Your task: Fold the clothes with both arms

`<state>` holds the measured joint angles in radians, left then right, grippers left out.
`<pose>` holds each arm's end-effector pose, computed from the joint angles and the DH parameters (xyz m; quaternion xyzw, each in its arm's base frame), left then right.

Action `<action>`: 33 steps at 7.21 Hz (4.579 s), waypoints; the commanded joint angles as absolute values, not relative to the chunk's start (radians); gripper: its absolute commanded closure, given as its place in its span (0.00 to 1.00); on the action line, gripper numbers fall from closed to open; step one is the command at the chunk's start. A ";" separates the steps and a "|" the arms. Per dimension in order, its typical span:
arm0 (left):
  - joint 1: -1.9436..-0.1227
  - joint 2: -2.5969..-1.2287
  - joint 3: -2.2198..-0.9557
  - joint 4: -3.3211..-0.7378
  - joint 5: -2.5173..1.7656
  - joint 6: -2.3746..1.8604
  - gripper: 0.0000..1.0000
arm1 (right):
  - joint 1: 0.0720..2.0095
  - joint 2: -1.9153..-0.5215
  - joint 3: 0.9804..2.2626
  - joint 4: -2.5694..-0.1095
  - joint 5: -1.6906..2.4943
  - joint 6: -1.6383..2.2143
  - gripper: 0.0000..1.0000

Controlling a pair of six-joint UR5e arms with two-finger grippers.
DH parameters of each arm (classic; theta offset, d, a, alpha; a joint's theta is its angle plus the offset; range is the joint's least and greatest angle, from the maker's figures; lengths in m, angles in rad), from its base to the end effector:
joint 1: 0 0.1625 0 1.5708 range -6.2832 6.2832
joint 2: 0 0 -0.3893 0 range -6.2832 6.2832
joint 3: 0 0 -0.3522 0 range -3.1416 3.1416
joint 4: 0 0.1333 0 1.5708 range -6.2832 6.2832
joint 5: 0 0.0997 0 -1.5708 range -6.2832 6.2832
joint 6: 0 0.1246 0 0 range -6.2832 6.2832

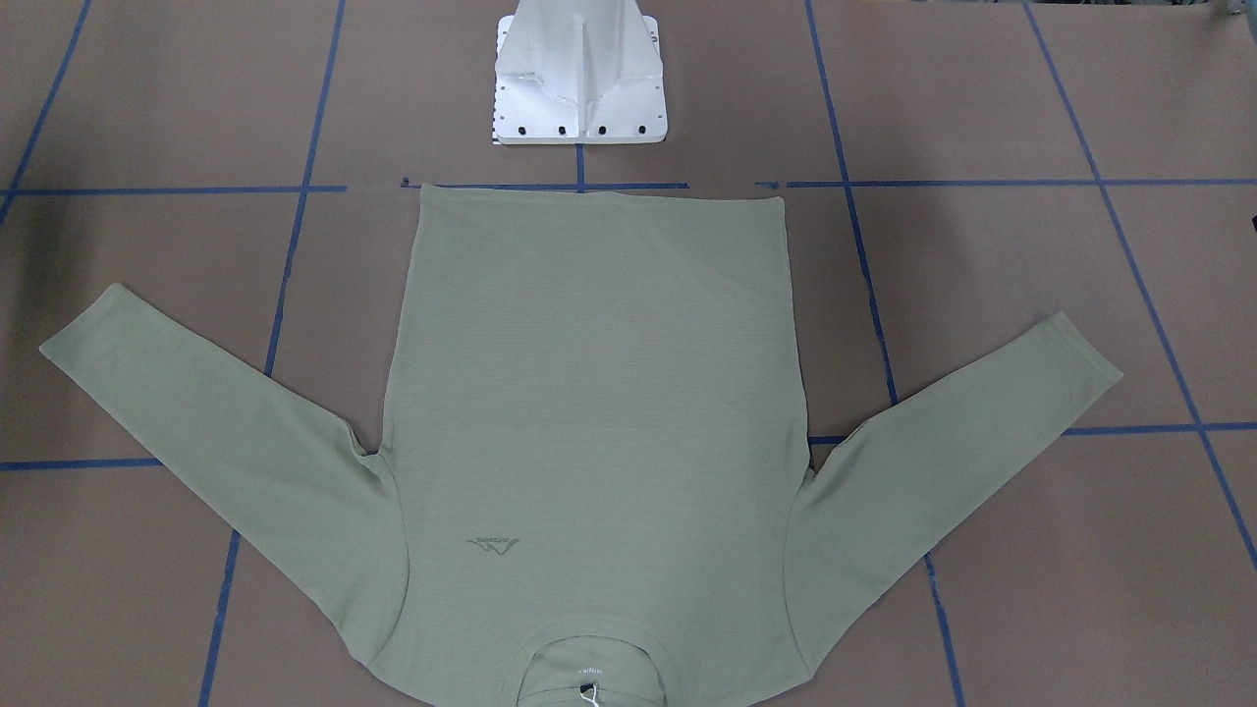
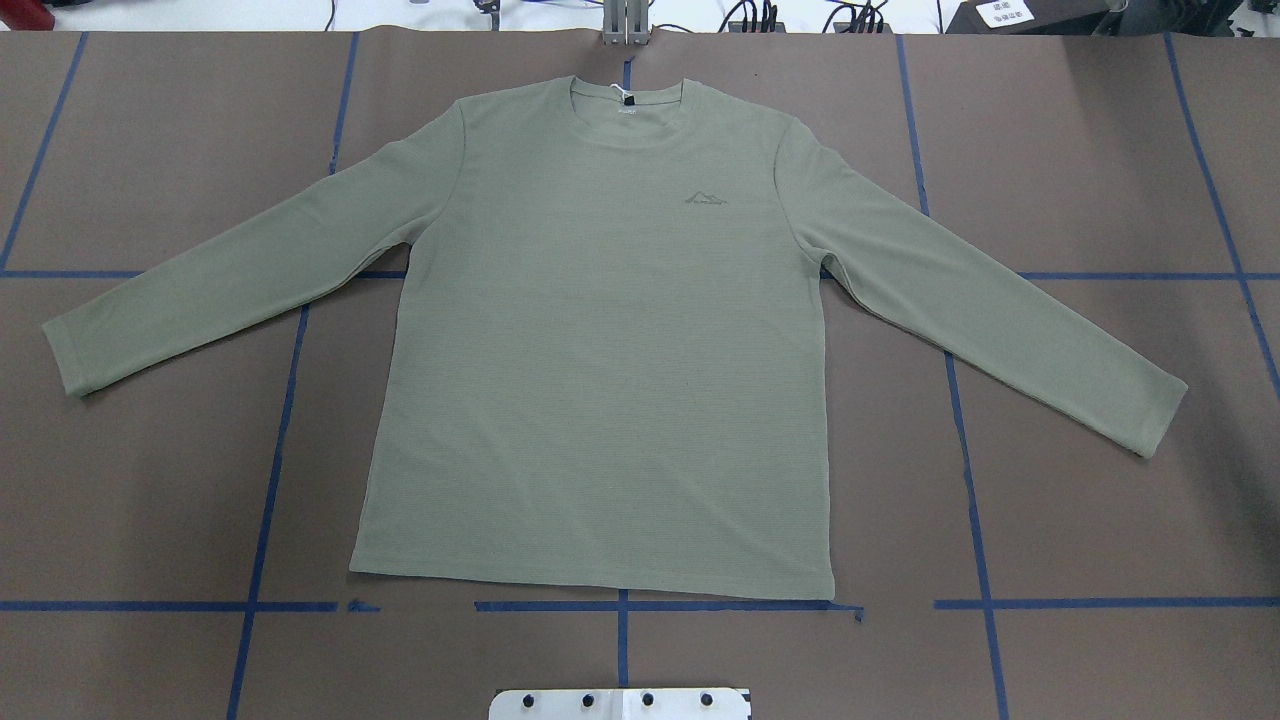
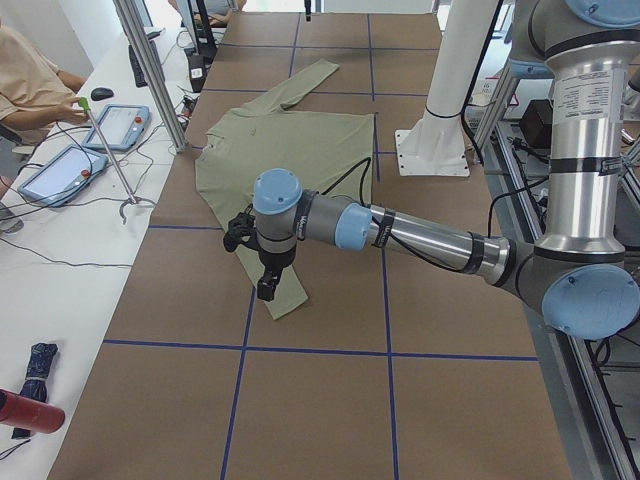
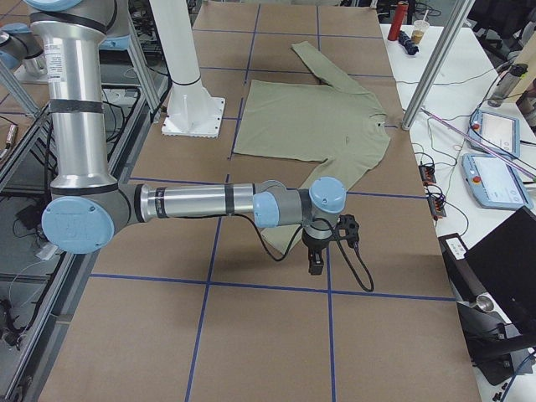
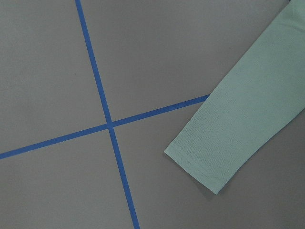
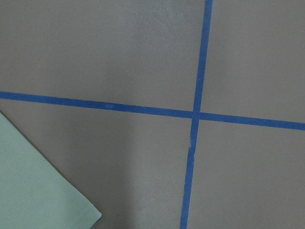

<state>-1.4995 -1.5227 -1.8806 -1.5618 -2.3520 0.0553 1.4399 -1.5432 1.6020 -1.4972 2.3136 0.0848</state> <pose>-0.0141 -0.4423 0.5210 0.1135 0.3786 0.1059 0.9124 -0.0132 -0.4756 0.6088 0.0223 -0.3667 -0.0454 0.9290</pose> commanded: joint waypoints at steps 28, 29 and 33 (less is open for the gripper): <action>-1.489 -1.474 -2.011 -1.609 -2.364 -0.086 0.00 | 1.101 -1.658 1.416 -0.733 2.333 0.861 0.34; -1.489 -1.474 -2.011 -1.609 -2.362 -0.086 0.00 | 1.101 -1.658 1.414 -0.735 2.332 0.861 0.34; -1.491 -1.474 -2.011 -1.608 -2.364 -0.086 0.00 | 1.101 -1.663 1.411 -0.736 2.333 0.861 0.56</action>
